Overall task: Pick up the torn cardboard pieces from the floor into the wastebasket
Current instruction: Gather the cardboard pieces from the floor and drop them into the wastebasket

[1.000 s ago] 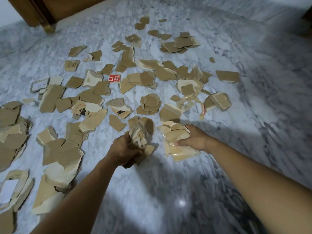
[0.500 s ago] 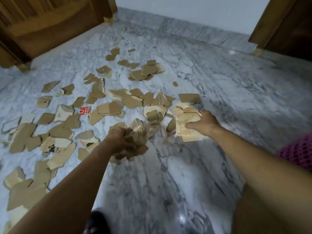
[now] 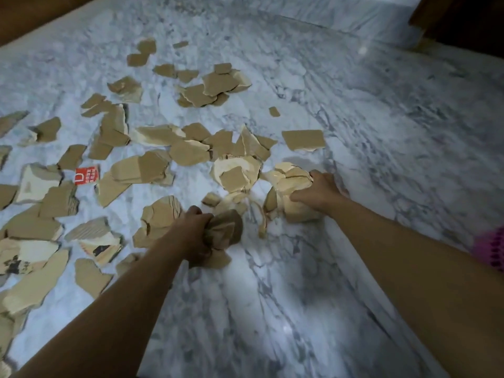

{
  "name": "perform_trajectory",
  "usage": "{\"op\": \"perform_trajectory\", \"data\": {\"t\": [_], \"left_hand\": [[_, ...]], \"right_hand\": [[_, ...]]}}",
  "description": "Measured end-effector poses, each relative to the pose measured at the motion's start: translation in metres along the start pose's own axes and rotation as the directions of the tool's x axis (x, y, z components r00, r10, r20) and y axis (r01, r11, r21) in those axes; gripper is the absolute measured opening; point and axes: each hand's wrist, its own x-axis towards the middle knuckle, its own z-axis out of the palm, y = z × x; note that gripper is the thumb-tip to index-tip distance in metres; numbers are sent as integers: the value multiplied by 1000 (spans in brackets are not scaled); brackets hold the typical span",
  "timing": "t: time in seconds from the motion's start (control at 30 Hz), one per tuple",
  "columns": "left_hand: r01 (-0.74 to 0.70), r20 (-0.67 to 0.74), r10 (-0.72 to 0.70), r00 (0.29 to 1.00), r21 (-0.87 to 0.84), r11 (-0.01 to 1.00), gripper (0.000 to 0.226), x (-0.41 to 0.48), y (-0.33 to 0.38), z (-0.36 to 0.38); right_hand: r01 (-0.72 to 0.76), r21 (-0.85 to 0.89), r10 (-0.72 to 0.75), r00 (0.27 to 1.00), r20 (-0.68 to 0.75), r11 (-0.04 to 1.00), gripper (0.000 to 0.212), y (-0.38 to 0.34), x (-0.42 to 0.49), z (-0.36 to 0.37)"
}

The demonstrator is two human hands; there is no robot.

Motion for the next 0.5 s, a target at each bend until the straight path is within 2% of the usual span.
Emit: {"op": "perform_trajectory", "data": {"t": [0.13, 0.27, 0.33, 0.37, 0.43, 0.5], "left_hand": [[23, -21, -20, 1000, 172, 985, 68, -4, 2, 0], [27, -98, -5, 995, 222, 975, 58, -15, 3, -8], [9, -122, 4, 992, 105, 994, 55, -22, 1, -12], [-5, -117, 2, 993, -24, 1000, 56, -24, 0, -14], [-12, -89, -14, 996, -284, 959, 57, -31, -1, -21], [-3, -102, -45, 994, -426, 905, 61, -39, -1, -24]], "right_hand": [[-75, -15, 75, 997, -21, 997, 86, 3, 6, 11], [-159, 72, 162, 986, -43, 985, 89, 16, 0, 6], [-139, 84, 144, 988, -48, 987, 93, 21, -7, 2], [-127, 93, 132, 990, -45, 988, 94, 24, -10, 1], [-109, 146, 113, 993, -17, 983, 90, 28, -19, -5], [-84, 231, 77, 996, 36, 969, 86, 33, -27, -10]]}}
